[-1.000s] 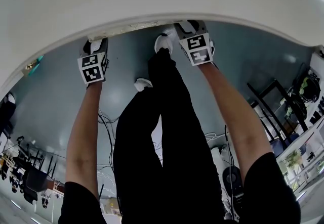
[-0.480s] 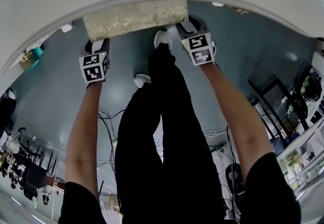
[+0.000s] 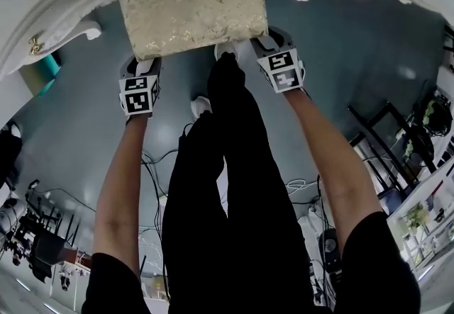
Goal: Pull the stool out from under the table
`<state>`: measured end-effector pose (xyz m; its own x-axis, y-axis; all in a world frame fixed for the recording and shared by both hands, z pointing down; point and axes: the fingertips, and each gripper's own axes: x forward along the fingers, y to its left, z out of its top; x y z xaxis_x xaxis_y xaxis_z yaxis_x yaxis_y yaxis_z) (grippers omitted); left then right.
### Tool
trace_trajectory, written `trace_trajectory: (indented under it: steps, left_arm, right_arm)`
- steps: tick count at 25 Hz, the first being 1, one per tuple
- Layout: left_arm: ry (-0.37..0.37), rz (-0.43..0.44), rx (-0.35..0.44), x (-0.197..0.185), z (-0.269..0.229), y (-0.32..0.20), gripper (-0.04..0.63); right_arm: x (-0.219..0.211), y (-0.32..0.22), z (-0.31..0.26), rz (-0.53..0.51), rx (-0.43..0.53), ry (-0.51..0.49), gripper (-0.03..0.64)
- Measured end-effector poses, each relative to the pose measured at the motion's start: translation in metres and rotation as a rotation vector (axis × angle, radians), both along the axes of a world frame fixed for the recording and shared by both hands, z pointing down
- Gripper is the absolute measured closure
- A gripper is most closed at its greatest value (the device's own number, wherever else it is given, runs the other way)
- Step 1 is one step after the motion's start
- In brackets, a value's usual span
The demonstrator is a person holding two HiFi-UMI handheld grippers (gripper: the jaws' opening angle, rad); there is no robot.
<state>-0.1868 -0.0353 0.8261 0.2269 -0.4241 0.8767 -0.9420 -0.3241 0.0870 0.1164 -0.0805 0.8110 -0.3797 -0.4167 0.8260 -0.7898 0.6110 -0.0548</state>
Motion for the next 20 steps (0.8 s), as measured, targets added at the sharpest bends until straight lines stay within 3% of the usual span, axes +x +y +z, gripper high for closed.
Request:
trace_trajectory:
  steps: [13,20]
  left_arm:
    - [-0.002,0.051,-0.062,0.017,-0.001,0.064,0.337]
    - [0.005,0.074,-0.119,0.034,0.001,0.122,0.339]
  right_arm:
    - [0.020,0.074,0.004,0.055,-0.050,0.028,0.441]
    - [0.035,0.121,0.008,0.030,-0.103,0.065,0.440]
